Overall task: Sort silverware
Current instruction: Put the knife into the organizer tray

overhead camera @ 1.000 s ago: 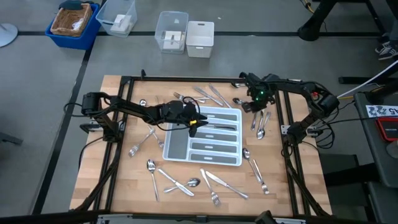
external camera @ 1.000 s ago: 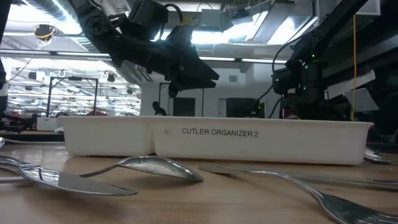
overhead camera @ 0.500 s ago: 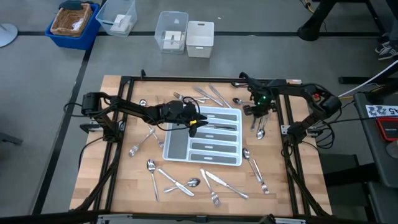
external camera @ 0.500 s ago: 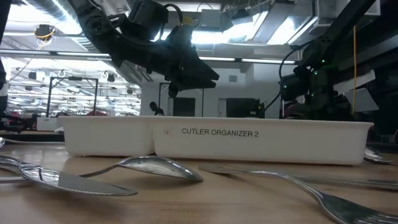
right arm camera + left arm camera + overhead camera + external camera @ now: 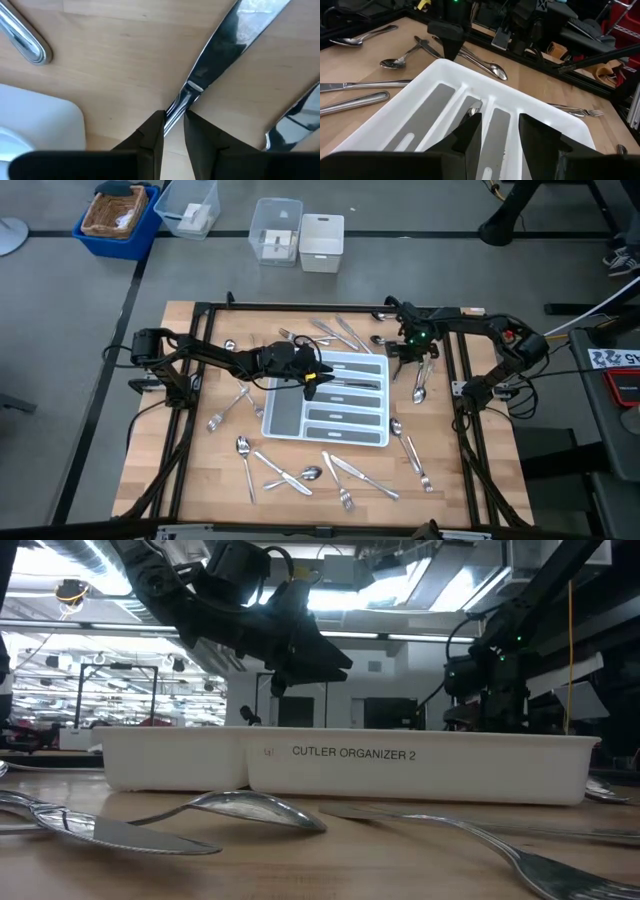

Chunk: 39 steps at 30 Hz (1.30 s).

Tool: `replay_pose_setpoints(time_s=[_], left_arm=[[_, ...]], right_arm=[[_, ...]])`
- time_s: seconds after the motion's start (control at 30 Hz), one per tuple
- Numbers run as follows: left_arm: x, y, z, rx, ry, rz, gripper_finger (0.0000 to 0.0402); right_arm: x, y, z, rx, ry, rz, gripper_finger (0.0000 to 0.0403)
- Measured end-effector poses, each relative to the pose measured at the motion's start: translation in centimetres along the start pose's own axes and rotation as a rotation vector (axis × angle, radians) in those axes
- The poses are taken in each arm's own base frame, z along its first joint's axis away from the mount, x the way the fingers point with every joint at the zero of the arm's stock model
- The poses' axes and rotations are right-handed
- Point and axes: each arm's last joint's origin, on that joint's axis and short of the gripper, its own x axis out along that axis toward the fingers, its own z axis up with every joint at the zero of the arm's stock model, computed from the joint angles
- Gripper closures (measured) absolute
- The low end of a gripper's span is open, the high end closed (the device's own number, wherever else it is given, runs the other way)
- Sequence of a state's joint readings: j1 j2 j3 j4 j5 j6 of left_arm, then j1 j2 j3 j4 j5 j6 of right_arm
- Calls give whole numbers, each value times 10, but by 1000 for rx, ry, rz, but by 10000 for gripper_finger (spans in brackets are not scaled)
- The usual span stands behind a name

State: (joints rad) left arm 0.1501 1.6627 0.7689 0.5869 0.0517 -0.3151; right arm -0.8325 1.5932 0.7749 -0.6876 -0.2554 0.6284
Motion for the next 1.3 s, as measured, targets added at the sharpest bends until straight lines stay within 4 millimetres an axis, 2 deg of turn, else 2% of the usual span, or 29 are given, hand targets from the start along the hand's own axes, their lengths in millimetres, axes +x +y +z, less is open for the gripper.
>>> replay_pose_setpoints(time_s=[0.3, 0.7, 1.13, 1.3], left_arm=[[0, 0, 0, 0, 0, 0, 282], [0, 0, 0, 18, 1, 0, 282], [0, 0, 0, 38, 1, 0, 282], [0, 0, 0, 35, 1, 0, 282]], right_arm=[[-8, 8, 6, 80, -9, 27, 324], [-9, 8, 7, 194, -24, 14, 324], [-10, 3, 1, 78, 24, -65, 324], [-12, 4, 1, 101, 28, -65, 324]])
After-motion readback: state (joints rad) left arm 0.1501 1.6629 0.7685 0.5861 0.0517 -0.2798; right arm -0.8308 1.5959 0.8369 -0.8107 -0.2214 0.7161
